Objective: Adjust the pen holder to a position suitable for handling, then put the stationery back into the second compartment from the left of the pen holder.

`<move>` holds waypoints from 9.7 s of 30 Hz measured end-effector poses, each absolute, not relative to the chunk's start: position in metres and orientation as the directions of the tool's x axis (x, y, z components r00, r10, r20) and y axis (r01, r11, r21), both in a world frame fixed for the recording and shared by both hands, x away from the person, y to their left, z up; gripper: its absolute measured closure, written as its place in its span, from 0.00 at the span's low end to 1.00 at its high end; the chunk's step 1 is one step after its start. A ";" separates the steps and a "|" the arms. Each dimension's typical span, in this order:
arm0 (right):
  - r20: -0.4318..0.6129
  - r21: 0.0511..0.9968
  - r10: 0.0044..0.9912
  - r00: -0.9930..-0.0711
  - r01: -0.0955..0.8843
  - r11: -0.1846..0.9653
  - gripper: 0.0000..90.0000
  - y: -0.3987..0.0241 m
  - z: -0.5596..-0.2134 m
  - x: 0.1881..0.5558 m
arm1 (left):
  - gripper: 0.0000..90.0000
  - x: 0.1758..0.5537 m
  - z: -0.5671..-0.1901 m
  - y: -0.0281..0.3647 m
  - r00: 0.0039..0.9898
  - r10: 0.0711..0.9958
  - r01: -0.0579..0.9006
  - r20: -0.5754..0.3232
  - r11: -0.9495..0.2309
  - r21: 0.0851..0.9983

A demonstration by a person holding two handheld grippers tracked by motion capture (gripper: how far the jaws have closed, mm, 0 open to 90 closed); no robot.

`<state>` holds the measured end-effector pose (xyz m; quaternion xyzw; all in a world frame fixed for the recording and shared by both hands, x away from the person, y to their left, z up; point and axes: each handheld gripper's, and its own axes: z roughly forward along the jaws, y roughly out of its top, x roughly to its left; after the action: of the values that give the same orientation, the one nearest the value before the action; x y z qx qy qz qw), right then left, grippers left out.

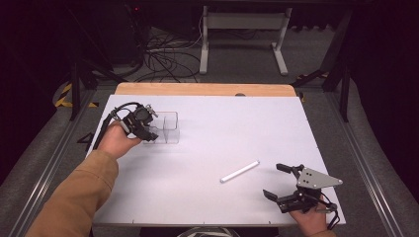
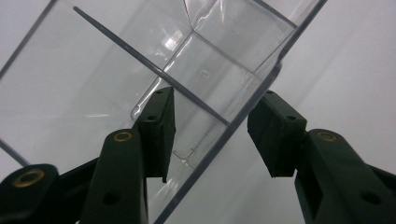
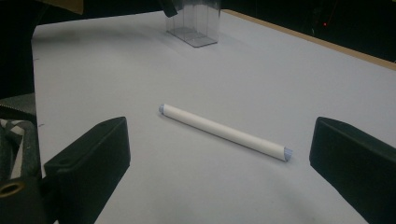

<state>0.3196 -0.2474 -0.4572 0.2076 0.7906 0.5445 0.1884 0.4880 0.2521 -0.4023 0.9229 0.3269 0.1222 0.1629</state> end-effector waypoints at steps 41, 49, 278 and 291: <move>-0.057 0.938 0.520 -0.852 0.133 0.321 0.06 -0.248 -0.459 0.321 | 0.98 0.449 -0.368 0.189 0.973 0.190 0.118 0.130 -0.898 0.425; -0.053 0.938 0.529 -0.847 0.139 0.317 0.06 -0.251 -0.459 0.317 | 0.98 0.453 -0.377 0.162 0.990 0.075 0.023 0.119 -0.921 0.389; -0.045 0.943 0.526 -0.849 0.139 0.304 0.05 -0.259 -0.460 0.311 | 0.88 0.417 -0.429 -0.049 0.861 0.508 0.459 0.032 -0.801 0.384; -0.045 0.943 0.527 -0.849 0.138 0.302 0.05 -0.260 -0.459 0.311 | 0.88 0.411 -0.408 -0.039 0.870 0.491 0.427 0.032 -0.785 0.449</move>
<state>0.3106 -0.2595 -0.4595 0.2113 0.7875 0.5515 0.1764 0.4112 -0.0387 -0.4078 0.9419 0.2436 0.0737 0.2190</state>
